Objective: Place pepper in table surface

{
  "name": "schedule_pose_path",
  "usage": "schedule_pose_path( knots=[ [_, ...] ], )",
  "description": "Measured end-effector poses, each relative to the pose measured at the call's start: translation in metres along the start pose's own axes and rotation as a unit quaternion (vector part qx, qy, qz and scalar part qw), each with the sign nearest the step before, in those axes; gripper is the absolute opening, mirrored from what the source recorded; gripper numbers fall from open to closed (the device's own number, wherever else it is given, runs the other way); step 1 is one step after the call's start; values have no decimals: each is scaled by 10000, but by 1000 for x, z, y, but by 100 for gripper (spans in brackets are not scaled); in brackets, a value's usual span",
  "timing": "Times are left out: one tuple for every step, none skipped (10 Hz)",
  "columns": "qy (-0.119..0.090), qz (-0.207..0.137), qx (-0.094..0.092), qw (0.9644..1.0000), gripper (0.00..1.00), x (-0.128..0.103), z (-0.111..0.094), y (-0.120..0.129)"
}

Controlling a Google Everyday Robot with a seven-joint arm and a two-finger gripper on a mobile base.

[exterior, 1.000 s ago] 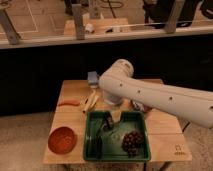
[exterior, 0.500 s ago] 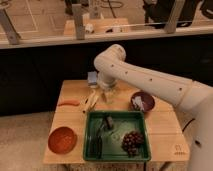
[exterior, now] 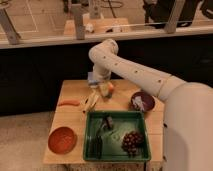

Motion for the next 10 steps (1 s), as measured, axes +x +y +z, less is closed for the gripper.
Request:
schedule_pose_path(
  knots=[
    [-3,3,1,10000,80,0,0,0],
    [-4,4,1,10000,80,0,0,0],
    [-6,0,1,10000,80,0,0,0],
    [-6,-1,1,10000,80,-1,0,0],
    [-6,0,0,10000,80,0,0,0],
    [-5,2,0,10000,80,0,0,0],
    [-26,12,13,10000,80,-1,1,-1],
    [-74,70,81,9999,80,-2,0,-7],
    [-116,152,166,9997,80,-9,-1,-19],
    [-154,233,267,9993,80,-19,-3,-34]
  ],
)
